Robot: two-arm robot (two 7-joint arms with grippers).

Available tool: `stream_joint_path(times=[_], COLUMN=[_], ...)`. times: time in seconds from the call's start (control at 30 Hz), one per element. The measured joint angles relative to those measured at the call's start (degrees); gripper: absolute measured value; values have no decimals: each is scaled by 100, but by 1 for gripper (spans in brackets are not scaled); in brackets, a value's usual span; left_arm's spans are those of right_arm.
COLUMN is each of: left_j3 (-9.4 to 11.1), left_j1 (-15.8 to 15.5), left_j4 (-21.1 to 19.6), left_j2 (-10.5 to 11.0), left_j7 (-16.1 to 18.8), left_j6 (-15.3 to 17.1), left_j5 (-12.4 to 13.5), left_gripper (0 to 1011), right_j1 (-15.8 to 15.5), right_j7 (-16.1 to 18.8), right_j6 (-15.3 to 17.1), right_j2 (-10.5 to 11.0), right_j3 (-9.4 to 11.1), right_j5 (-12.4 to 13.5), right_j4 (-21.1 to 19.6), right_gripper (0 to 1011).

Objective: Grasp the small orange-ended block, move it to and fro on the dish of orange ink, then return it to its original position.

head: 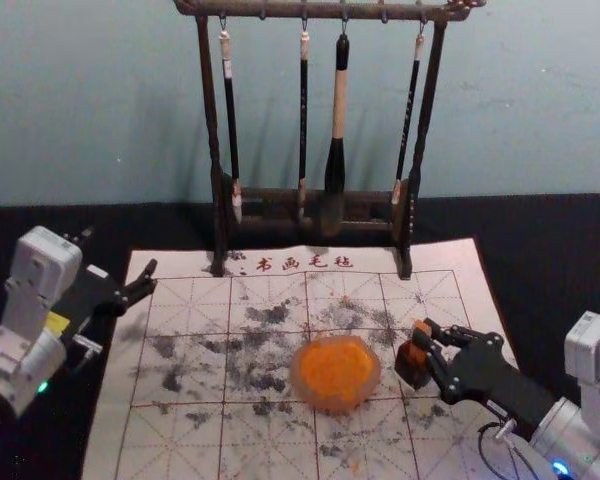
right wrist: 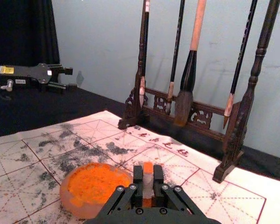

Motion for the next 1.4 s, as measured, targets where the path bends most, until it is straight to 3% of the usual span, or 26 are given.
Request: stream_joint_path(times=[1.4], left_j3=[0], left_j1=[0], left_j4=[0], left_j2=[0], left_j7=[0], left_j6=[0], left_j5=[1], left_gripper=[1001], right_j1=[63], right_j7=[-62], right_j6=[144], right_j2=[-13], right_j3=[-51], right_j5=[-85], right_j4=[158], right_gripper=[110])
